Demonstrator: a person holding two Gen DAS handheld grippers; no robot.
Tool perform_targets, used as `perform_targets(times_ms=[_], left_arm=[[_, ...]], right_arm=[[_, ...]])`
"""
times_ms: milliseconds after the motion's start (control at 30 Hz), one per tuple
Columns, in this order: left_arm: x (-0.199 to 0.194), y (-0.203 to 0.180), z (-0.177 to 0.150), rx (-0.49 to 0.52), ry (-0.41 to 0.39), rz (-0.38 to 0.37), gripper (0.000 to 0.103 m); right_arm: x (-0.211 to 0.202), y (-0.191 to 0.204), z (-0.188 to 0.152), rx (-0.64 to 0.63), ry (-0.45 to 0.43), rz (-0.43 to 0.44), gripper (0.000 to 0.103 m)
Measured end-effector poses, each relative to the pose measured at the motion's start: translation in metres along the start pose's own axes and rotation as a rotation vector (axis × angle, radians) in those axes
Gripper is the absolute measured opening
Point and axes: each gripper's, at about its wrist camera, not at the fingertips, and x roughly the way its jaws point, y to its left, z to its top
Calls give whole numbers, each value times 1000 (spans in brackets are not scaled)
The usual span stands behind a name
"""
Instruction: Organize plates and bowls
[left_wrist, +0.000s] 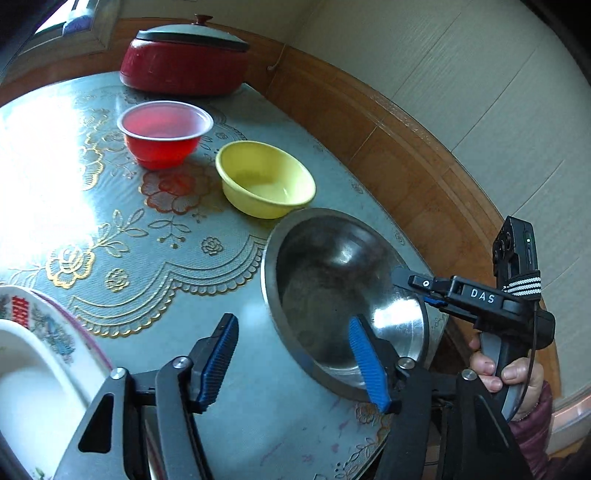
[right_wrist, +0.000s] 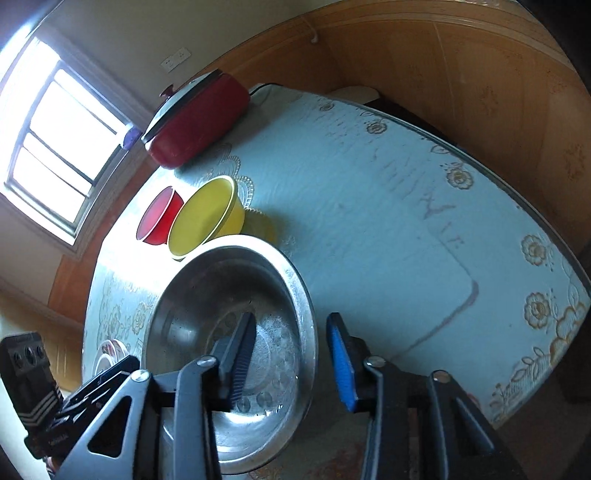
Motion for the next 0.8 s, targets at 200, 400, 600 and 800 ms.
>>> perform_targets(times_ms=[200,400,600,800], left_arm=[[4,-6,-4,28,5,28,46],[-11,-5,-14,55,-7,71,46],[-29,6,-29,46,-12,120,47],[-43,19,-41,16,-21,142,49]], right_arm=[[3,5,-3,-72,8,3,24],[2,21,-5,-139,32,63,24],[14,44,-11,-210,78,99,24],[28,59,-19,-263,139,121,26]])
